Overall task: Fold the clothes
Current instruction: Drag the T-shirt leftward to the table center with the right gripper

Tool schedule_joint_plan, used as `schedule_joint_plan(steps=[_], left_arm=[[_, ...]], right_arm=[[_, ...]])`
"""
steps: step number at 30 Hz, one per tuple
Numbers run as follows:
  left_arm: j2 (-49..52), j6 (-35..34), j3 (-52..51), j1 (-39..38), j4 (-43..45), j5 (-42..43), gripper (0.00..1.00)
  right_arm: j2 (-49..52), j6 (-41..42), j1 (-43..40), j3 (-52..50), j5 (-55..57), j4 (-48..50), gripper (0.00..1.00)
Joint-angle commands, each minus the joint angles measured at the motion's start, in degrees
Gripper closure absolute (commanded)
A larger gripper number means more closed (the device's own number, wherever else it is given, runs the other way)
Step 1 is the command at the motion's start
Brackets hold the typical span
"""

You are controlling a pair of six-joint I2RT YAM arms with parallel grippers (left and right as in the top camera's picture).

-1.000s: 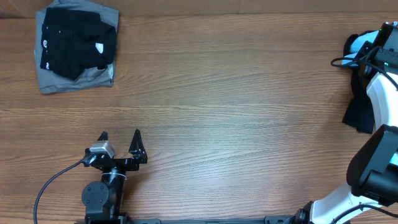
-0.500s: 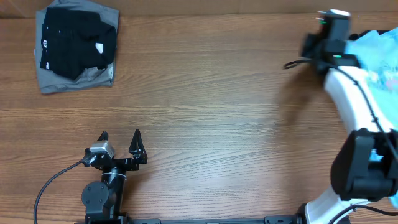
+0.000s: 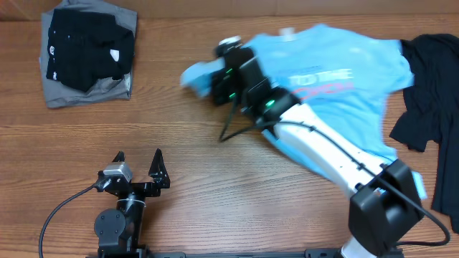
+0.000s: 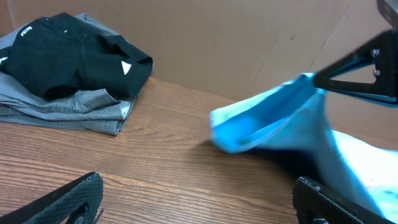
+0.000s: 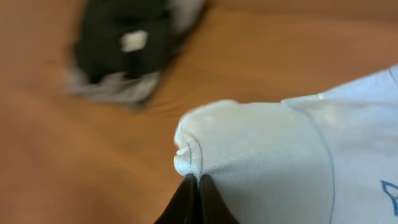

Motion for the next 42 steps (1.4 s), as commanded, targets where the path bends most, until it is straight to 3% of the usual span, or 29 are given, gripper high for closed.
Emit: schedule_joint_plan(steps=[1,3,4,6,7,8,9,15,24,34,36,42], left_arm=[[-0.5,1.3,-0.2,-0.5,-0.2,-0.3,0.00],[-0.5,1.3,-0.2,-0.5,-0.2,-0.3,0.00],[-0.5,1.3,-0.2,-0.5,-0.2,-0.3,0.00],[-0.5,1.3,-0.2,-0.5,-0.2,-0.3,0.00],[-0.5,1.3,-0.2,-0.5,-0.2,-0.3,0.00],[-0.5,1.3,-0.2,-0.5,-0.2,-0.3,0.00],[-0.5,1.3,-0.2,-0.5,-0.2,-0.3,0.00],[-0.5,1.3,-0.2,-0.5,-0.2,-0.3,0.00],[-0.5,1.3,-0.2,-0.5,-0.2,-0.3,0.00],[-0.5,1.0,-0.2,-0.5,-0.1,-0.3,0.00],[-0.5,-2.1,-0.2,-0.5,0.0,0.9,0.00],[-0.5,-25.0,-0.2,-0.5,0.9,11.1,0.00]], right_arm=[[-0.6,13.0,6.5,0.7,-4.6,1.2,0.96],[0.3,14.3,10.1,0.7,-3.7,2.2,0.93],[0.4,14.2,12.0,0.7,-0.6,2.3,0.66],[0.2,13.8,13.0,0.8,2.8,2.1,0.48],[0.0,13.7,13.0,0.8,3.4,1.9,0.30],[-0.5,13.4,12.9,0.8,3.8,1.4,0.06],[-1.0,12.6,12.3,0.8,3.7,0.7,0.00],[-9.4,12.4,5.1,0.8,3.8,-10.0,0.00],[-28.0,12.4,-6.8,0.8,-2.3,-38.5,0.00],[-30.4,12.5,-7.7,-0.8,-2.3,-64.3,0.00],[-30.4,12.7,-7.7,-2.1,-2.3,-65.4,0.00],[-30.4,14.6,-7.7,-5.3,-3.4,-63.1,0.00]])
